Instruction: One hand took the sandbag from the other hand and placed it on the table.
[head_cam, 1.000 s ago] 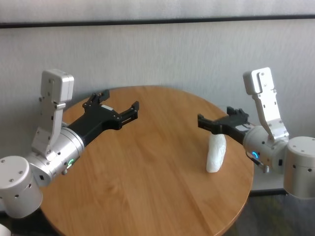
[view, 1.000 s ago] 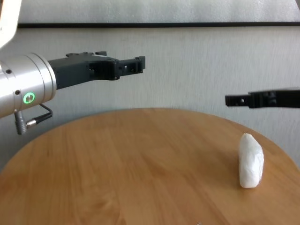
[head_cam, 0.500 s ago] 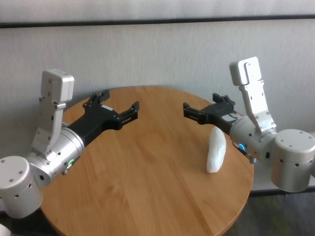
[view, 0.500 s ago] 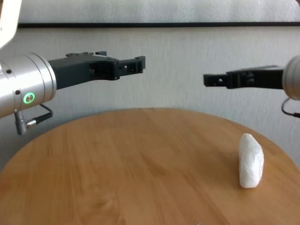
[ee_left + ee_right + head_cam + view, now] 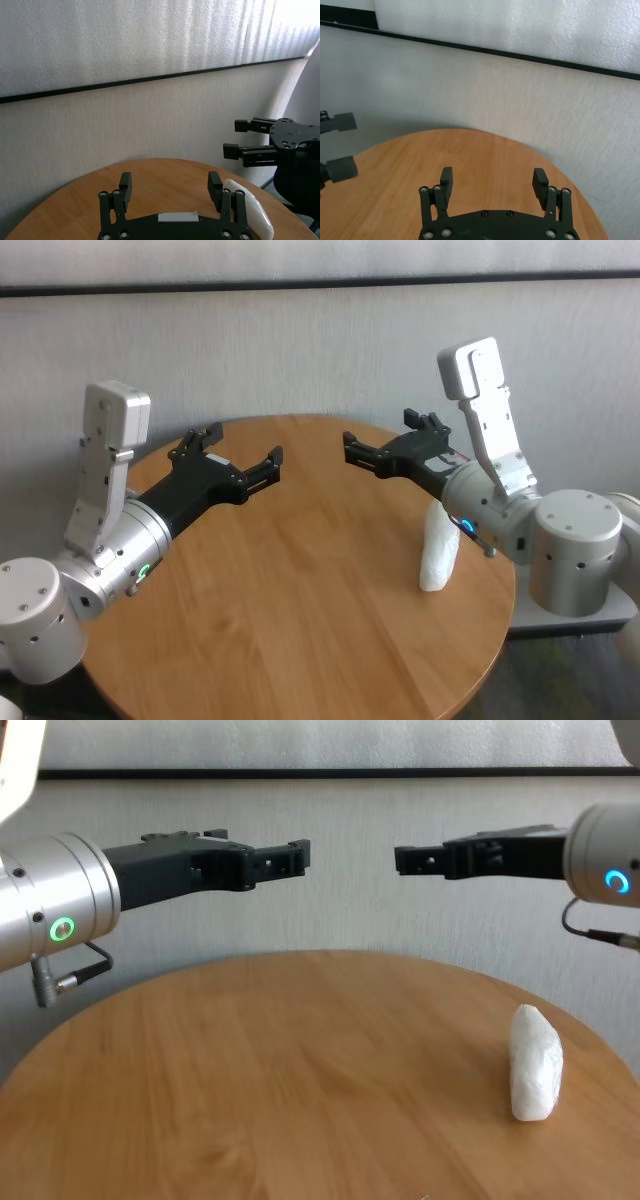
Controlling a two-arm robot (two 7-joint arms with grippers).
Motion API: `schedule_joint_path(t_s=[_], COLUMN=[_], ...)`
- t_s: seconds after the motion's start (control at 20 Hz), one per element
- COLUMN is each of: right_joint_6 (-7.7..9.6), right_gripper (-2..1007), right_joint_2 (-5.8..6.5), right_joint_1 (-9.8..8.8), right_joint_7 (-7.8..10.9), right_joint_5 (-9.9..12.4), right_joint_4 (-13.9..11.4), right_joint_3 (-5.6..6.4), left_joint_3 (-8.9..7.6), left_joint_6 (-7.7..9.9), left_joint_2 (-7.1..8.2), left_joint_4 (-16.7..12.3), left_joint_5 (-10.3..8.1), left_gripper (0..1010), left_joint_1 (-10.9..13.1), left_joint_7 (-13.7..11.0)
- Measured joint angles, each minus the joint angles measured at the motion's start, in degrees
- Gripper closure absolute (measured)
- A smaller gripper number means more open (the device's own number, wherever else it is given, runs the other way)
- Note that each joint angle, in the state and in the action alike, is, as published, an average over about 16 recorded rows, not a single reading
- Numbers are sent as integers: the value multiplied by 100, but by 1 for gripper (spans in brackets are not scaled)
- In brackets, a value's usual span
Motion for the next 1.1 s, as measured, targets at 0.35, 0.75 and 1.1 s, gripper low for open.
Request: schedule_joint_path(t_s=[0.35,0.75,1.1], right_joint_6=[64,126,138], right_gripper=[4,5,5], right_joint_2=[-140,-200,-194], right_joint_1=[52,49,40], right_joint_7=[72,133,147], right_joint_5=[-155,-242,-252], right_joint_4=[-6,14,29], right_joint_3=[-40,-63,-68], left_joint_3=[0,0,0], left_joint_6=[0,0,0], left_joint_2=[0,0,0], left_joint_4=[0,0,0], left_joint_5=[0,0,0], left_gripper=[9,9,9], left_joint_1=[0,0,0], left_joint_7=[0,0,0])
